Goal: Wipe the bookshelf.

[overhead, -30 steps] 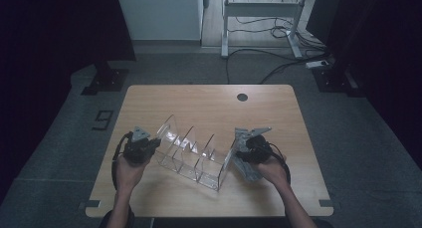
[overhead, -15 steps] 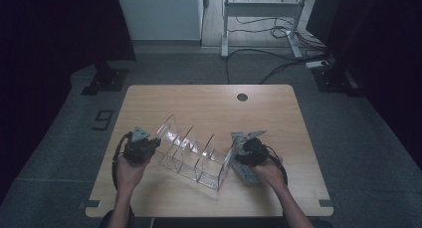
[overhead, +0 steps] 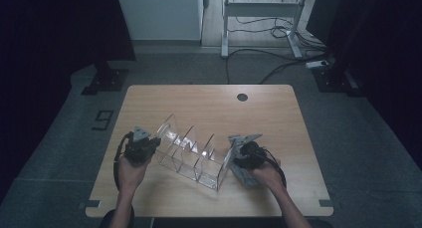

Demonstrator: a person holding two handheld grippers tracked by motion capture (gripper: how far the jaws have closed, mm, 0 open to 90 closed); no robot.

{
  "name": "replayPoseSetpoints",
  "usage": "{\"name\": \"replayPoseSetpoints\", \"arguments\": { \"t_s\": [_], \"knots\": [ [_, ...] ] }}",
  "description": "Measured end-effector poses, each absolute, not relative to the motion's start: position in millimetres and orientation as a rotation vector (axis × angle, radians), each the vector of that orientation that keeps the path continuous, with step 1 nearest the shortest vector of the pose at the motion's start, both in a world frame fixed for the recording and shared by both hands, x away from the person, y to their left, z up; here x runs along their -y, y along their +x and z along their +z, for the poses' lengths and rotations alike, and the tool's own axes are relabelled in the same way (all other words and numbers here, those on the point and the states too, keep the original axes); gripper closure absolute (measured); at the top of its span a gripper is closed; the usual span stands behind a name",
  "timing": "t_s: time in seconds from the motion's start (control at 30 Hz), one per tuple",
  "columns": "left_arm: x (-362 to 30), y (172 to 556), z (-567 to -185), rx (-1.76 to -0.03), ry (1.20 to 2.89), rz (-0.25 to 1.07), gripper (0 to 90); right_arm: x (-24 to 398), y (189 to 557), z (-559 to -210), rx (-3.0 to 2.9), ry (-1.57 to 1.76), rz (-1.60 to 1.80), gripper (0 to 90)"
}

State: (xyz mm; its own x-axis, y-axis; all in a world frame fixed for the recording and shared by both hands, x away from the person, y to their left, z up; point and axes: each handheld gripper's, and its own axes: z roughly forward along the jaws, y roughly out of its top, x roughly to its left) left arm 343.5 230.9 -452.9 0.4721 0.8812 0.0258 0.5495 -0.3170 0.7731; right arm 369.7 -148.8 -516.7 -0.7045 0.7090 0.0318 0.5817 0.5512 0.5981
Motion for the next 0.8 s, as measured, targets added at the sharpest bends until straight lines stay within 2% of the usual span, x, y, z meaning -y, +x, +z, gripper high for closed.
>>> {"name": "replayPoseSetpoints", "arguments": {
  "t_s": [0.8],
  "knots": [
    [-228.4, 343.8, -452.8, -1.198, 2.012, 0.612, 85.4, 129.4, 325.2, -510.5, -2.688, 0.951, 0.923, 61.6]
  ]
}}
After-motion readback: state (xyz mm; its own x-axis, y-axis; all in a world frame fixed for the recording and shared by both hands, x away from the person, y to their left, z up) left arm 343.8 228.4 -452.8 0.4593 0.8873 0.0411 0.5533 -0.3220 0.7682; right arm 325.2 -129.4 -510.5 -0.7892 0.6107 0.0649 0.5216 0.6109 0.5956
